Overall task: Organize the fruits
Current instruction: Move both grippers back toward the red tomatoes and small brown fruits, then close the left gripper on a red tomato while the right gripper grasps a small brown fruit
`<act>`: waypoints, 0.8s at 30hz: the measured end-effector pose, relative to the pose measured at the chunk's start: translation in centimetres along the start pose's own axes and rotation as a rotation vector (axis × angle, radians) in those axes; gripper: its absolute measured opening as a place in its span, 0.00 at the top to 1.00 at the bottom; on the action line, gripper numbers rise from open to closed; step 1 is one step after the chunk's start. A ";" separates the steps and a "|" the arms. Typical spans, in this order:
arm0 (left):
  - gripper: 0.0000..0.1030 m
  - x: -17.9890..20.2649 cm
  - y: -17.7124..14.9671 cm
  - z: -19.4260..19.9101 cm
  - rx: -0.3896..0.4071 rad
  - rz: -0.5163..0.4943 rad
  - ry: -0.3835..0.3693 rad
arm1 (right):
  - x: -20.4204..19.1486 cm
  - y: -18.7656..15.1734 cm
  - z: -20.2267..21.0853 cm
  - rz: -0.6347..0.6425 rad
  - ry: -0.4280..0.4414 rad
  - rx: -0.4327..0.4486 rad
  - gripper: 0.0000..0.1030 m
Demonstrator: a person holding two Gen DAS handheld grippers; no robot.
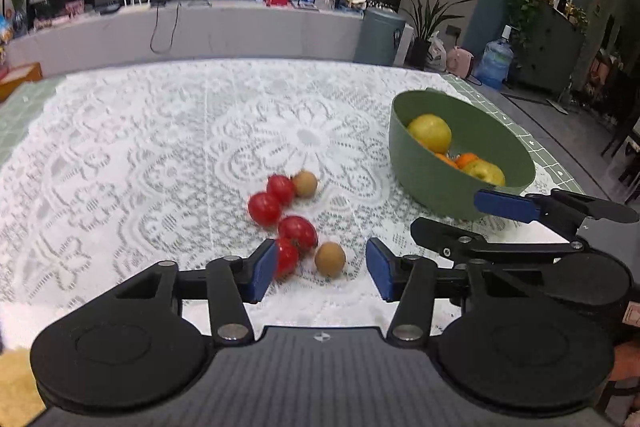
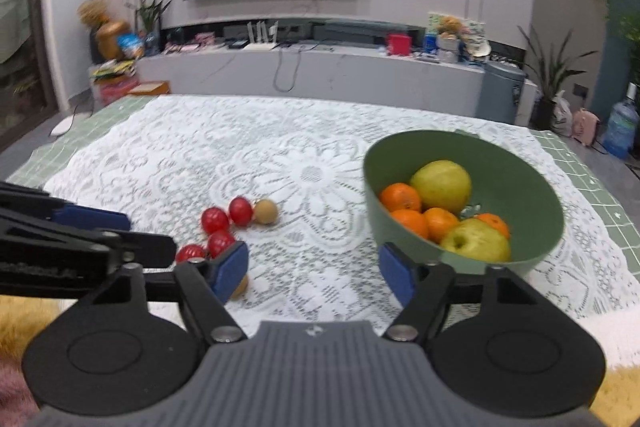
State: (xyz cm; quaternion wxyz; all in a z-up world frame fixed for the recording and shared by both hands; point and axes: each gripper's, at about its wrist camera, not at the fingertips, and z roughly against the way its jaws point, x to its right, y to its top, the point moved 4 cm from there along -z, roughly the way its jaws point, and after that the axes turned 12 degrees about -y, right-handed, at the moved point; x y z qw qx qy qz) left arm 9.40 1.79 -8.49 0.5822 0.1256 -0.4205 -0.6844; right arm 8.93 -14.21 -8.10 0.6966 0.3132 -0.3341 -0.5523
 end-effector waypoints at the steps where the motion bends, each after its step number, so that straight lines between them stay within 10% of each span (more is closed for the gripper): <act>1: 0.46 -0.3 -0.1 -0.2 -0.007 0.013 -0.001 | -0.2 -0.1 -0.2 0.011 0.005 -0.009 0.38; 14: 0.59 -3.3 0.0 -2.9 -0.057 0.152 0.012 | -3.1 -0.8 -3.3 0.092 0.159 -0.138 0.65; 24: 0.63 -4.4 -0.4 -4.4 -0.072 0.148 0.019 | -4.0 -0.8 -5.6 0.045 0.230 -0.205 0.67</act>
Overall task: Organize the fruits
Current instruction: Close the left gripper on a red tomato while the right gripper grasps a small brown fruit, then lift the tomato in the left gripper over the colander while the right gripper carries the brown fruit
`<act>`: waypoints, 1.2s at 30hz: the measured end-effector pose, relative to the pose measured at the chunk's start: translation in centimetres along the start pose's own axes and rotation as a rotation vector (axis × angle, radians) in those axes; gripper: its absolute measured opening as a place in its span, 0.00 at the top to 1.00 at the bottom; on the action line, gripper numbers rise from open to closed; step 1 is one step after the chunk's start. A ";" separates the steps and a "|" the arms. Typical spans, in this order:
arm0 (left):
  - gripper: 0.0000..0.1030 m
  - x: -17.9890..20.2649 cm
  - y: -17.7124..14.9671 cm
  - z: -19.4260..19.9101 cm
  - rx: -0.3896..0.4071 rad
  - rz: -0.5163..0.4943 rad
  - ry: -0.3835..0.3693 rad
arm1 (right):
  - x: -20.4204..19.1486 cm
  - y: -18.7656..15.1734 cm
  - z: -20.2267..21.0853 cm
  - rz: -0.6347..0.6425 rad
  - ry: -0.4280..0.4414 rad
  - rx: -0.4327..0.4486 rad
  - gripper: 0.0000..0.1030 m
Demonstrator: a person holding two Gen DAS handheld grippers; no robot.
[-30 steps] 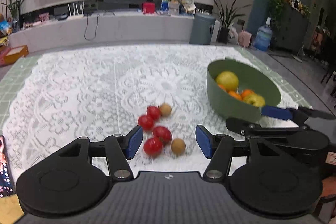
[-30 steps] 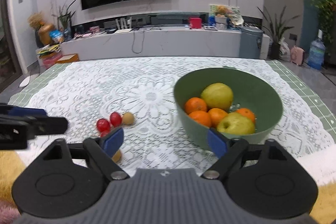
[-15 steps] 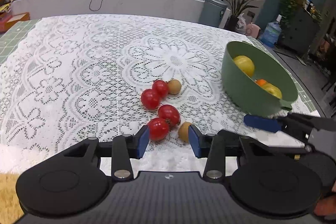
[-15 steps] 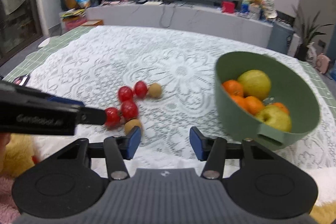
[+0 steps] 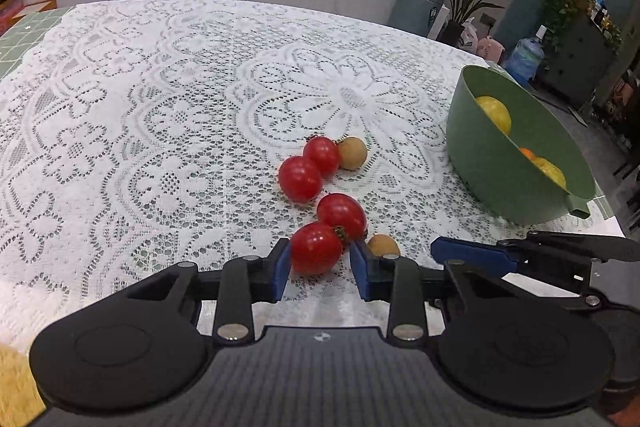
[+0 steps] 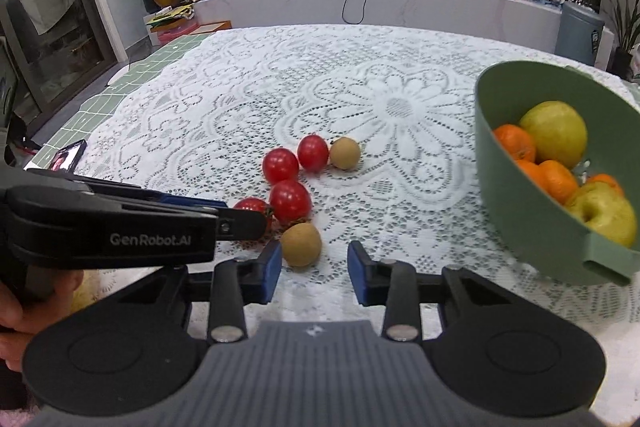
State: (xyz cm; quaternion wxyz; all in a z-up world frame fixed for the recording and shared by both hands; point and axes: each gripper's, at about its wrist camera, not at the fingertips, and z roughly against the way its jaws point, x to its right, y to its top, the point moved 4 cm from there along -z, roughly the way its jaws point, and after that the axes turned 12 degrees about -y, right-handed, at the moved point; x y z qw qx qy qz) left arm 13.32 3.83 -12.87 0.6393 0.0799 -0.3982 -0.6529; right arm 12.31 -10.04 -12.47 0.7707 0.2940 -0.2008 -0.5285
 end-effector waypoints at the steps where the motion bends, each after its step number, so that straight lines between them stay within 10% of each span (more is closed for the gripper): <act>1: 0.63 0.0 0.0 -0.1 -0.001 -0.003 0.000 | -0.1 0.0 -0.2 0.004 0.004 -0.004 0.68; 36: 0.67 -0.6 0.6 -1.2 0.026 -0.035 0.020 | -1.0 0.2 -1.8 -0.007 0.021 -0.016 0.78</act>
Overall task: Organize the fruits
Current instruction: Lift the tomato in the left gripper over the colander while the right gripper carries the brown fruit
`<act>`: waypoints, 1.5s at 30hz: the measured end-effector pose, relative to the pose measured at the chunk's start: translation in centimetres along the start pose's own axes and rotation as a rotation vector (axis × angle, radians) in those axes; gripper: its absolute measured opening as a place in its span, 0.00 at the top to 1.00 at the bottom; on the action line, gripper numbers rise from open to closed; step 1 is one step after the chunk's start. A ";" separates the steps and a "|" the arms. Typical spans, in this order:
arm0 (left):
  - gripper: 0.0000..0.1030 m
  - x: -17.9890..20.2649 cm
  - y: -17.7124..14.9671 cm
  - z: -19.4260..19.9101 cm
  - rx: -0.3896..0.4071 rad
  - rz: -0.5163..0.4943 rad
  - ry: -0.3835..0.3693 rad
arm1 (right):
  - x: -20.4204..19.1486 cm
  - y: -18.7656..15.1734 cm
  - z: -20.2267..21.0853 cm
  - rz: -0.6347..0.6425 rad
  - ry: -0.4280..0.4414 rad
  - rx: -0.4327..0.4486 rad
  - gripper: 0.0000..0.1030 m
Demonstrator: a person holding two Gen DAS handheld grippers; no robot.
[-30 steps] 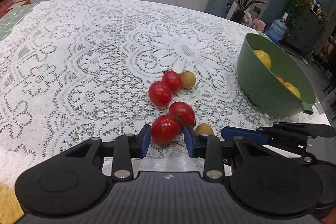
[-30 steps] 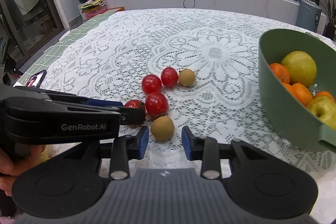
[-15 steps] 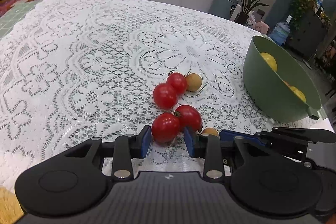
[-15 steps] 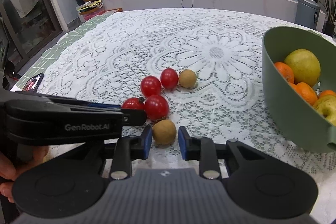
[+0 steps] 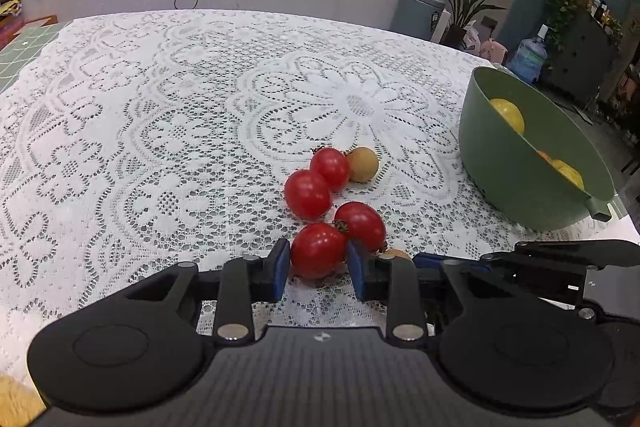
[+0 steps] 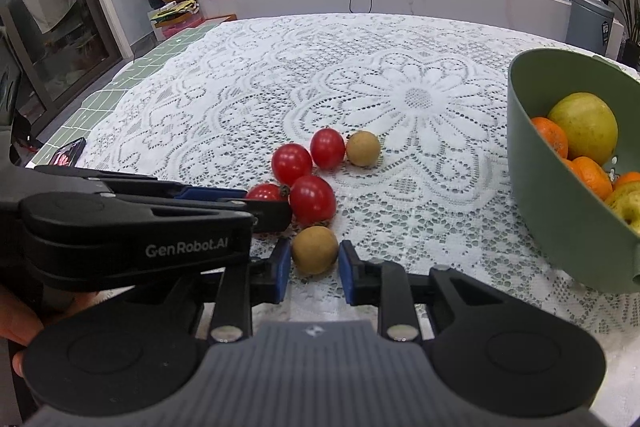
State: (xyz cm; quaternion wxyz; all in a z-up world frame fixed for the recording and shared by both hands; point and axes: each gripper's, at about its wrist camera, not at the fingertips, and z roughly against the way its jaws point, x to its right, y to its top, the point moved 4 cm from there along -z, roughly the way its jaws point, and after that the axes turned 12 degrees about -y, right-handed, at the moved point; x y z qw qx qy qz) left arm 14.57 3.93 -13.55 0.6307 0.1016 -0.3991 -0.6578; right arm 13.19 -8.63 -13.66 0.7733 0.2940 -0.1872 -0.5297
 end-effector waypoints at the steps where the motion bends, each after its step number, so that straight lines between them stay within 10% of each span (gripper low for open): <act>1: 0.67 0.0 0.0 0.1 0.003 -0.001 0.000 | 0.0 0.0 0.1 -0.001 -0.001 0.003 0.78; 25: 0.67 3.0 1.6 4.9 0.150 0.017 -0.059 | 1.5 0.0 6.2 -0.025 -0.072 0.177 0.79; 45: 0.67 13.4 5.9 3.4 0.146 -0.203 -0.176 | 10.2 2.1 13.3 -0.098 -0.397 0.320 0.79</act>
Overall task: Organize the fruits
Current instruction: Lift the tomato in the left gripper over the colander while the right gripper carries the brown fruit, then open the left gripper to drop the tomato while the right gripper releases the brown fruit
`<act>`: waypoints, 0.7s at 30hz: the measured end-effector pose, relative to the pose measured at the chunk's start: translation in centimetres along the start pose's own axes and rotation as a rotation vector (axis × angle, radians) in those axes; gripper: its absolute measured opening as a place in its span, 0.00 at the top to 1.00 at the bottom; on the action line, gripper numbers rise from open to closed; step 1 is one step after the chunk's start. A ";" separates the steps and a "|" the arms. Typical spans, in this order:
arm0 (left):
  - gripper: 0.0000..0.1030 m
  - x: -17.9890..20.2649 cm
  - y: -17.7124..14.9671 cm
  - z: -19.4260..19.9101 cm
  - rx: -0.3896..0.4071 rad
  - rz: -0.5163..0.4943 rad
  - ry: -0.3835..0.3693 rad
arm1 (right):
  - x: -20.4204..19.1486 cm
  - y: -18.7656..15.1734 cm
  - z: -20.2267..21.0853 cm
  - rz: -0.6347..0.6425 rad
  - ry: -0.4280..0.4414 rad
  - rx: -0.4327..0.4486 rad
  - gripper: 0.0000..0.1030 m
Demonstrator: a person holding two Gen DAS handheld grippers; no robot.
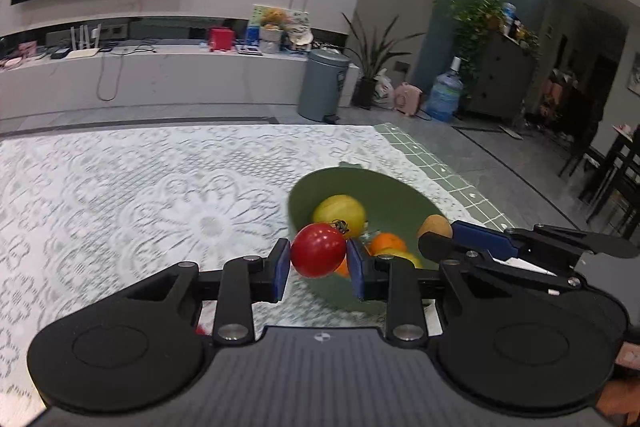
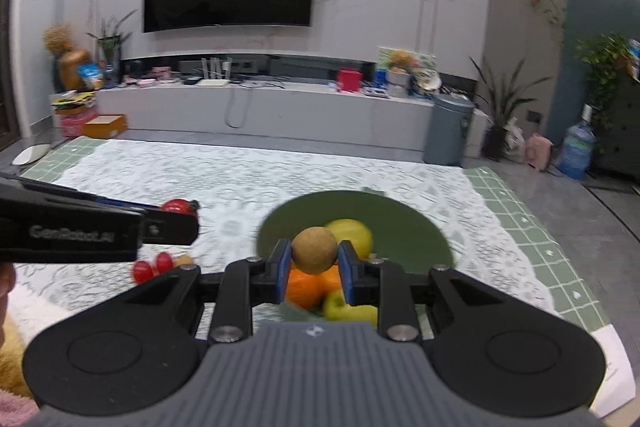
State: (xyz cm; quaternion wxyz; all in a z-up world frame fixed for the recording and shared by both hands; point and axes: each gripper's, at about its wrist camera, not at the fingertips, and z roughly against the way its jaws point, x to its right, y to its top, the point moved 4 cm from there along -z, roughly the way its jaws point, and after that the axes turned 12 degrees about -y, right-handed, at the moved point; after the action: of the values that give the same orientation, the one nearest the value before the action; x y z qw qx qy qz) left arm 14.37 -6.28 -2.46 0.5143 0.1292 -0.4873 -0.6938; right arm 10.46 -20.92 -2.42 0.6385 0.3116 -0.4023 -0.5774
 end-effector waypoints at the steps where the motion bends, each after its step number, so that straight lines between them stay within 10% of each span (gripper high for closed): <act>1: 0.67 0.3 0.3 -0.4 -0.006 -0.007 -0.003 | 0.5 0.1 -0.3 -0.008 -0.007 -0.005 0.79; 21: 0.67 2.1 1.5 -9.4 -0.228 -0.063 -0.039 | 5.8 -0.4 -8.3 -0.142 -0.090 -0.171 0.79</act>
State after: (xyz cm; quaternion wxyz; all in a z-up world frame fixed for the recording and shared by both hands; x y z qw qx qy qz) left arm 20.72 -13.16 -5.25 0.4938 0.0717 -0.4110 -0.7629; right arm 17.53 -27.24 -5.85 0.6016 0.2576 -0.3566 -0.6667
